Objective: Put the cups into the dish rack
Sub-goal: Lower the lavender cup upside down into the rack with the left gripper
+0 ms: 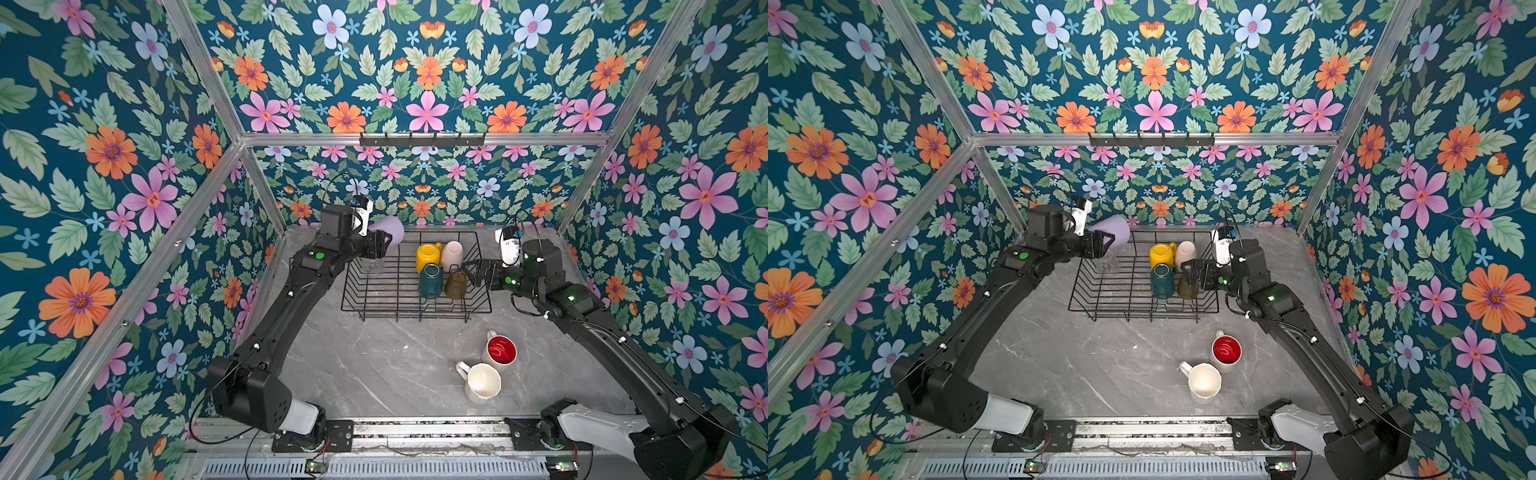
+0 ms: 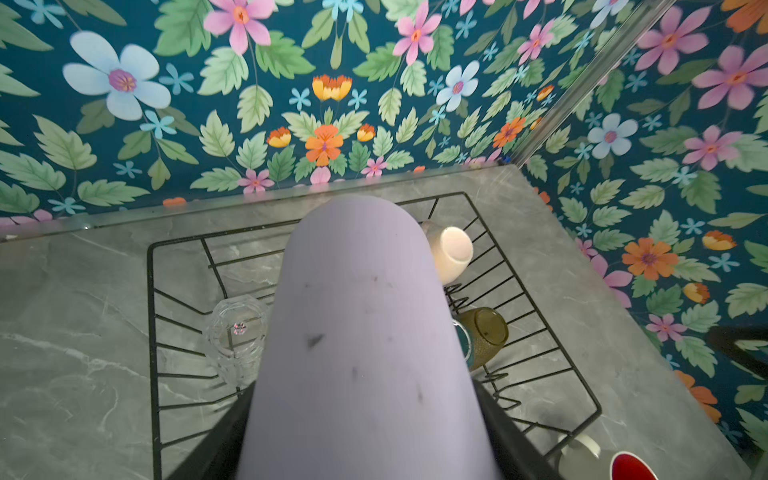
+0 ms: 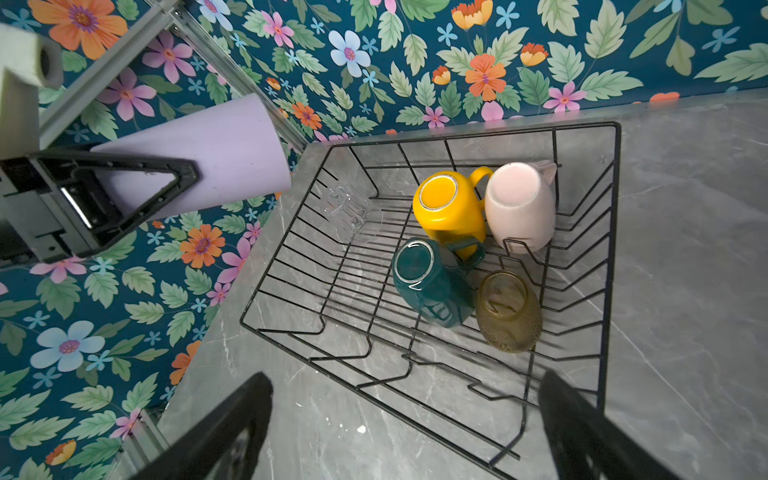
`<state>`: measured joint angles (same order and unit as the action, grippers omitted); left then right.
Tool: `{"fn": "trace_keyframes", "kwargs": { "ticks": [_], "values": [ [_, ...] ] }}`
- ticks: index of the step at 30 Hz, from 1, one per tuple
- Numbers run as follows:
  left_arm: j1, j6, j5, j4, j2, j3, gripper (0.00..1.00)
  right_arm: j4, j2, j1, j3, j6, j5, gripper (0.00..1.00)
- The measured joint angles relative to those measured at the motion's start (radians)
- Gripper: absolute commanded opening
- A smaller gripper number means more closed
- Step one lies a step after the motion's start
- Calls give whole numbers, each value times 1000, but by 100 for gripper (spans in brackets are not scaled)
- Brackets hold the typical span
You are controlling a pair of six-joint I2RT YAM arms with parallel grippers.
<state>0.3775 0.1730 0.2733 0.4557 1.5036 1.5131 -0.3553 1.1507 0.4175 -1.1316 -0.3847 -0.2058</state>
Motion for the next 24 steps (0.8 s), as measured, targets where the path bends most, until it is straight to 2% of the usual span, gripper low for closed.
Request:
{"fn": "trace_keyframes", "kwargs": {
  "ticks": [8,15,24],
  "values": [
    [64,-23,-125,183,209,219,0,2,-24,-3,42,33,18,99],
    [92,-23,-213,277,336,322,0,16,-33,-3,76,55,14,99],
    [110,-23,-260,339,481,417,0,24,-44,-5,104,55,-5,99]
  ]
}}
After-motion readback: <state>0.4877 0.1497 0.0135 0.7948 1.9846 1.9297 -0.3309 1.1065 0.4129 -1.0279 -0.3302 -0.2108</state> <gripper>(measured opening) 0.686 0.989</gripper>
